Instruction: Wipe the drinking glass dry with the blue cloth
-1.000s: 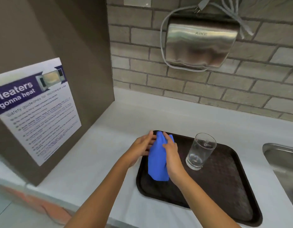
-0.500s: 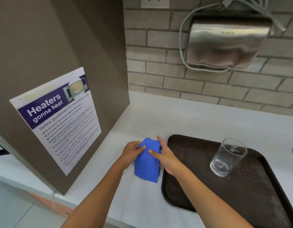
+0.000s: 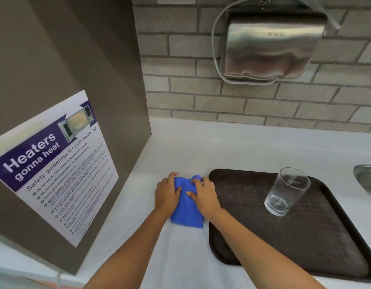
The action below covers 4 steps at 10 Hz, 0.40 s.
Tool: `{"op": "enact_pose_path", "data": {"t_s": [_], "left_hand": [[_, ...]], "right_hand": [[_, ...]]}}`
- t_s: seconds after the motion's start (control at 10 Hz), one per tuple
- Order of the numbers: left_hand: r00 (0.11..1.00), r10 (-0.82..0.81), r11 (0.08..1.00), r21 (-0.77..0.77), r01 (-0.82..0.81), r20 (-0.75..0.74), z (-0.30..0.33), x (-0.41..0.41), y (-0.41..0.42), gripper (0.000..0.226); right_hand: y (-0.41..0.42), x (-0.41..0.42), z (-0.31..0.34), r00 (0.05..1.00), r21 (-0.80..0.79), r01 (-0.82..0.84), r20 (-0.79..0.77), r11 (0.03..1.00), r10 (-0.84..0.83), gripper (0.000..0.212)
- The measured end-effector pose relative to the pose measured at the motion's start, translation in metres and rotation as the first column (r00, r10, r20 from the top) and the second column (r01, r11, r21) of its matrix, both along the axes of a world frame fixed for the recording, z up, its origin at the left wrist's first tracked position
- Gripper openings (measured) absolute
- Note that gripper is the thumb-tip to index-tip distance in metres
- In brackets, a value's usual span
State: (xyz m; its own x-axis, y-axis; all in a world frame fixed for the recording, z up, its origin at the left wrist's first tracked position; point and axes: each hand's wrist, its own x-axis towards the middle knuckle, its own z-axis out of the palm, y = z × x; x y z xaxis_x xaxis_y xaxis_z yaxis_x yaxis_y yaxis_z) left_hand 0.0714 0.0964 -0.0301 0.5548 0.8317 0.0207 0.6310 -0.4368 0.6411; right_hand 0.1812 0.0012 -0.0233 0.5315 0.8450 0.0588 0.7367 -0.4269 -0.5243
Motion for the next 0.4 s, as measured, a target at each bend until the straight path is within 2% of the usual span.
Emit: {"op": "enact_pose_path", "data": {"t_s": [0.1, 0.2, 0.4], "left_hand": [[0.996, -0.002, 0.991, 0.134, 0.014, -0.086, -0.003, -0.001, 0.0, 0.045], [0.972, -0.082, 0.983, 0.144, 0.115, -0.219, -0.006, 0.001, 0.001, 0.04], [0.94, -0.139, 0.972, 0.141, 0.191, -0.311, 0.002, 0.004, -0.005, 0.045]], "right_hand": [[0.002, 0.001, -0.002, 0.991, -0.063, -0.006, 0.131, 0.998, 0.015, 0.044], [0.002, 0.004, -0.001, 0.971, -0.189, -0.007, 0.233, 0.982, 0.052, 0.05], [-0.003, 0.005, 0.009, 0.962, -0.284, -0.065, 0.237, 0.957, 0.135, 0.06]]}}
